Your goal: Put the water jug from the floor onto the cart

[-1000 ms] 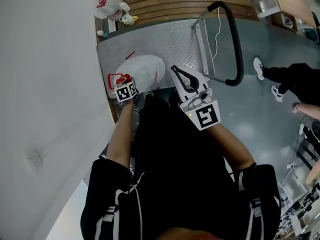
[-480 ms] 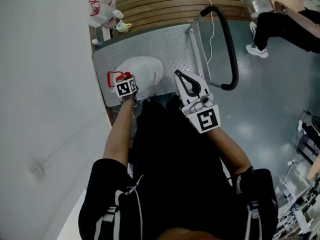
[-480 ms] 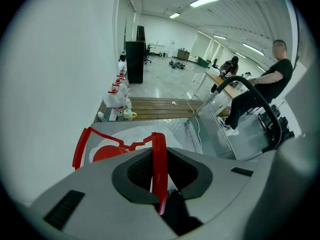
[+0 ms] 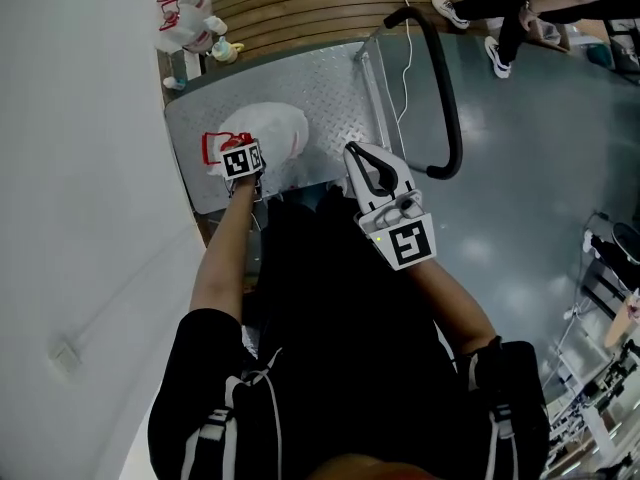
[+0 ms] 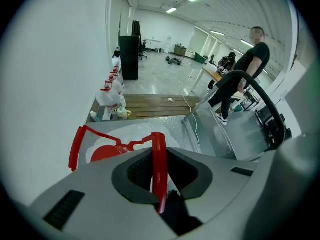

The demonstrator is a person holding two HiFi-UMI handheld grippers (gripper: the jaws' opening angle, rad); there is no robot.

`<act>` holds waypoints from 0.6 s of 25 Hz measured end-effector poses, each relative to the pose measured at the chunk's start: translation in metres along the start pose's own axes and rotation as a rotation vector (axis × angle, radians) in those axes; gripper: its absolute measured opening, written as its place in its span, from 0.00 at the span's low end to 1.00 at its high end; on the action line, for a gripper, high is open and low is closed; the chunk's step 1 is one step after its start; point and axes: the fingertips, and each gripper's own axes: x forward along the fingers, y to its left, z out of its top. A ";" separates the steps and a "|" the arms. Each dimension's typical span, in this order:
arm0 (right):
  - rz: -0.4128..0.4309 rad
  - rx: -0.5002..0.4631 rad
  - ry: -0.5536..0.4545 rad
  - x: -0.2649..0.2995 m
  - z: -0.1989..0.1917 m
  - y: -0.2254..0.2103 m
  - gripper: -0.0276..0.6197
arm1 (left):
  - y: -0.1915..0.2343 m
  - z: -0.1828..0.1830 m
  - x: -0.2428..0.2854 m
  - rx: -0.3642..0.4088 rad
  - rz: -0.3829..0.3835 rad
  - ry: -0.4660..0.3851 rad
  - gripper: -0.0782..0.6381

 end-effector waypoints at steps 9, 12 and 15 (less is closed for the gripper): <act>-0.026 0.016 0.034 -0.014 -0.016 -0.011 0.07 | -0.042 0.001 0.020 0.059 -0.050 0.017 0.20; -0.044 0.023 0.034 -0.019 -0.018 -0.017 0.07 | -0.051 -0.002 0.026 0.091 -0.054 0.012 0.20; -0.060 0.041 0.038 -0.028 -0.022 -0.017 0.07 | -0.064 -0.003 0.030 0.102 -0.096 0.001 0.20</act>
